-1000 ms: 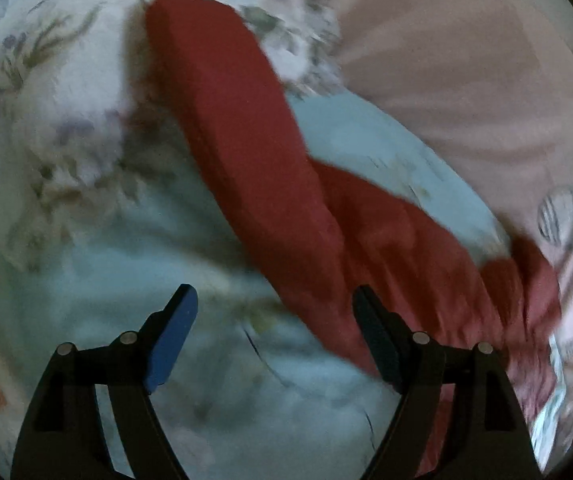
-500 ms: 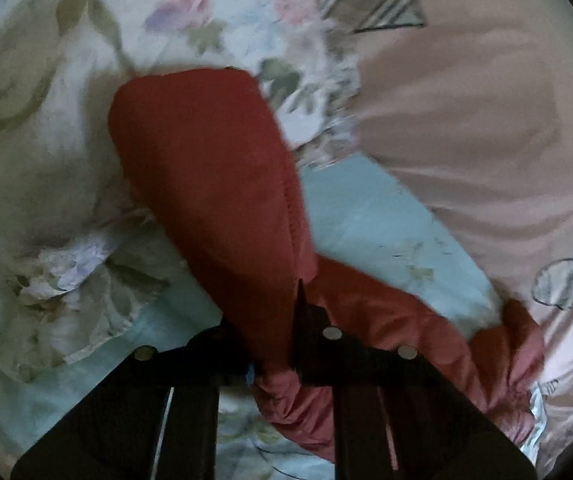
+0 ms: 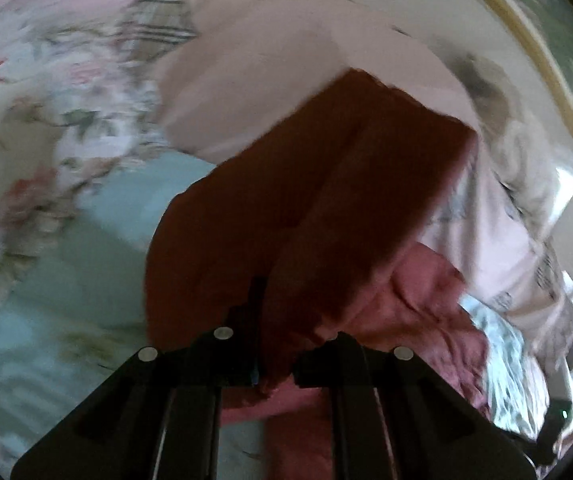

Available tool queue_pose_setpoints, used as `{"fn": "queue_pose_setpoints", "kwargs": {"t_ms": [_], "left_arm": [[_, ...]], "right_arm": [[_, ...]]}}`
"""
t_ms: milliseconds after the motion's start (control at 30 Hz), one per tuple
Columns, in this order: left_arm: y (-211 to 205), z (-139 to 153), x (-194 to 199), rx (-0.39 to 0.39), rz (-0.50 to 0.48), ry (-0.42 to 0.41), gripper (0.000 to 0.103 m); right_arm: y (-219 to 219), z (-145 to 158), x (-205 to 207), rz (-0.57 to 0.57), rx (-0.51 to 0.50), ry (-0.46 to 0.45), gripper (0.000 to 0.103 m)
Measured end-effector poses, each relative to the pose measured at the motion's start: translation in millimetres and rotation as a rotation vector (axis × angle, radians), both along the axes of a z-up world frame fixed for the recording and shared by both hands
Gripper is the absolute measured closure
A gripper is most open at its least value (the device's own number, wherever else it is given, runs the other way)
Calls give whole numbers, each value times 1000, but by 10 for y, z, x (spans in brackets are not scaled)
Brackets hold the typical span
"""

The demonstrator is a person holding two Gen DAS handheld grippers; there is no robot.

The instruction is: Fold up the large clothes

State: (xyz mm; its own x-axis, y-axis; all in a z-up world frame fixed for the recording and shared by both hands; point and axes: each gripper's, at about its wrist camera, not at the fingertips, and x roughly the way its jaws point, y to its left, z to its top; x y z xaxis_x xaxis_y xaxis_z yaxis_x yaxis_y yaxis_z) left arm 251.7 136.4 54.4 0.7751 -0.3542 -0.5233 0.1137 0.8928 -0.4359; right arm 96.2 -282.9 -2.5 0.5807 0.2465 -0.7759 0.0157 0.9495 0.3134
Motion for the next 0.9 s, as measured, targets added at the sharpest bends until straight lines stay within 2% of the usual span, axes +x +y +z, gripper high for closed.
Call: {"fn": "queue_pose_setpoints", "kwargs": {"t_ms": [200, 367, 667, 900], "left_arm": [[-687, 105, -214, -9, -155, -26, 95], [-1286, 131, -292, 39, -262, -49, 95], [-2230, 21, -276, 159, -370, -32, 95], [-2781, -196, -296, 201, -433, -3, 95]], "right_arm": [[-95, 19, -34, -23, 15, -6, 29], [-215, 33, -59, -48, 35, -7, 29], [-460, 63, -113, -95, 91, -21, 29], [-707, 100, -92, -149, 144, -33, 29]]}}
